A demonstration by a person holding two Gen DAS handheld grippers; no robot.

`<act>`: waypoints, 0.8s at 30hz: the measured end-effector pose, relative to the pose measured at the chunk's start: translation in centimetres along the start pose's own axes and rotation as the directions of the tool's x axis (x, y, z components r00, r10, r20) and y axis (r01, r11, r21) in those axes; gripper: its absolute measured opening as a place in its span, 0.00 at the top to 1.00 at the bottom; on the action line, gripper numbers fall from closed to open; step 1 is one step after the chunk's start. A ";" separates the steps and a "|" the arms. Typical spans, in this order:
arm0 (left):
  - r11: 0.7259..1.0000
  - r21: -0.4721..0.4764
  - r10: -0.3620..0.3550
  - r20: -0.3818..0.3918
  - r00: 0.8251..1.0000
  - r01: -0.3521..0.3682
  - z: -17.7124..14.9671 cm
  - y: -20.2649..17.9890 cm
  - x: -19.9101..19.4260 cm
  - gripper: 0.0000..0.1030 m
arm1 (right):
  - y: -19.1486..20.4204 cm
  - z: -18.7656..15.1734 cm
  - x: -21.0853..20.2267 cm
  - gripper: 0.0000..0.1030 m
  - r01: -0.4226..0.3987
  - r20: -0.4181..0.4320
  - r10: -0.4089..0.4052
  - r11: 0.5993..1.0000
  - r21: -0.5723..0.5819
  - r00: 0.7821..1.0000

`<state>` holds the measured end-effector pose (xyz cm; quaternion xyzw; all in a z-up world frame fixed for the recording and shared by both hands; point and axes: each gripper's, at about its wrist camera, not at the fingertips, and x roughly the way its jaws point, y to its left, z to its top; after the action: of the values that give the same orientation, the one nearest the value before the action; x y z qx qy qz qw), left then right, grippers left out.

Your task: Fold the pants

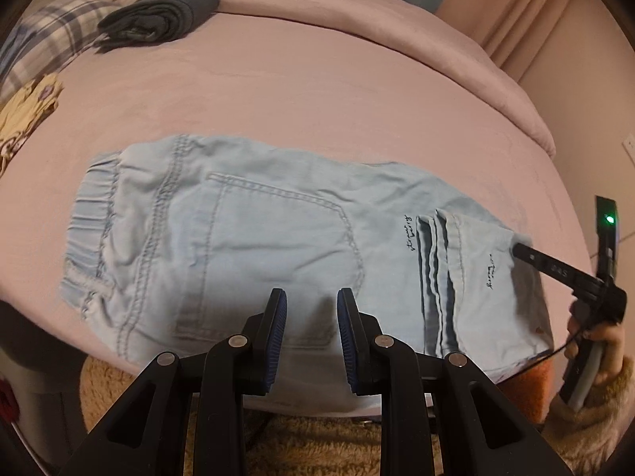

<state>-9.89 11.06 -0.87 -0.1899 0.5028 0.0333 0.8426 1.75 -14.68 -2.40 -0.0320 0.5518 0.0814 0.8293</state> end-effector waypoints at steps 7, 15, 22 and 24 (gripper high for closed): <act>0.999 -0.038 -0.014 0.038 0.999 0.016 0.1 2.5 -0.7 0.50 | -0.3 -4.1 -4.2 0.38 -0.015 -0.011 0.015 0.999 0.052 1.000; 0.995 -0.098 -0.010 0.116 0.993 0.021 0.9 5.4 -2.2 0.23 | 0.1 -8.1 -2.5 0.38 0.076 -0.116 -0.068 0.995 0.060 0.991; 0.978 -0.202 0.081 0.180 0.980 -0.044 0.6 10.7 -3.6 0.16 | 1.4 -6.3 -0.9 0.32 0.102 -0.141 -0.087 0.990 0.100 0.986; 0.964 -0.259 0.104 0.155 0.982 -0.061 0.7 12.6 -3.1 0.15 | 1.5 -6.3 -0.9 0.32 0.105 -0.137 -0.090 0.989 0.105 0.986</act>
<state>-13.99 23.40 -1.52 -0.2715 0.4293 0.1481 0.8486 -4.58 -14.22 -3.92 -0.0180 0.6068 0.0073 0.7946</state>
